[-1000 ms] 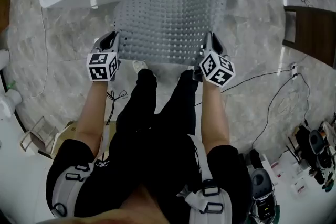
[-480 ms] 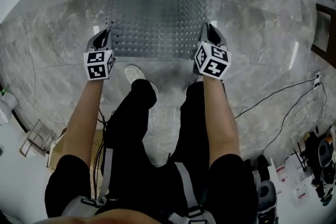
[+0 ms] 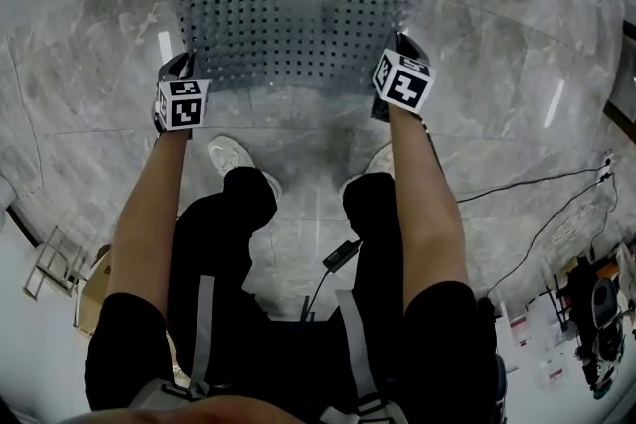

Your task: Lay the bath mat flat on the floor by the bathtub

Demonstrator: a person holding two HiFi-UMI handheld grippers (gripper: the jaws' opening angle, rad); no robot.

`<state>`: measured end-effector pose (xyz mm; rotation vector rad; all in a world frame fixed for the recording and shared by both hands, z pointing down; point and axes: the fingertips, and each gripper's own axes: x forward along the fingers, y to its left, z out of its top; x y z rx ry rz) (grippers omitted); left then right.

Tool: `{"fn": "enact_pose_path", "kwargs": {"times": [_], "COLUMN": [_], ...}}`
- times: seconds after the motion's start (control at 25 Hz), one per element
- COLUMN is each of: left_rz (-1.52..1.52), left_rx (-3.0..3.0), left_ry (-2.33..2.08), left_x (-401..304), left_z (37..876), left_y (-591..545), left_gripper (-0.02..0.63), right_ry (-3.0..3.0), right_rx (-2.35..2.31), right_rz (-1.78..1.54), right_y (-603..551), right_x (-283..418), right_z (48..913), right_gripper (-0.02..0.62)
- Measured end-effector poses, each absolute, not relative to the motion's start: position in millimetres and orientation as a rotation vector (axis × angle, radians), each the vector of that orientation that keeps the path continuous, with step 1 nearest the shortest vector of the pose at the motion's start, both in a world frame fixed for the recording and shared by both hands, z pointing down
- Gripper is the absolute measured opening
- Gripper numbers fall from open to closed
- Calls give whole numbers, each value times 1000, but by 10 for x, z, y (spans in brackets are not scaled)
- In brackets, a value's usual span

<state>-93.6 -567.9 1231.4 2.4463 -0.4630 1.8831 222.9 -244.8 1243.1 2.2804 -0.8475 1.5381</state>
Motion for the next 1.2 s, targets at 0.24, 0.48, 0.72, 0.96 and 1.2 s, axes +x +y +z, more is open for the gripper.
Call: {"fn": "enact_pose_path", "kwargs": {"times": [0.24,0.48,0.72,0.96,1.2], "left_rz": [2040,1998,1847,1596,1215], "left_rx": [2411,2518,2335,2404,2482], "left_ry": [-482,-493,-496,-555,-617], "left_x": [-1119,-1082,-1142,-890,-561], "left_z": [12789,12848,12585,11097,8811], "left_y": [-5665,-5617,-5514,-5372,-5001], "left_gripper": [54,67,199,166,2], "right_ry": [-829,-870,-884,-1085,-1356], "right_rx": [2088,2104,2116,2132,2197], "right_rz": [1513,1418,1554,1508,1331], "right_y": [-2196,-2237,-2024,-2323,-2760], "right_x": [2283,2301,2207,1817,1279], "right_z": [13040,13169,12831,11356,9058], "right_gripper": [43,54,147,113,6]}}
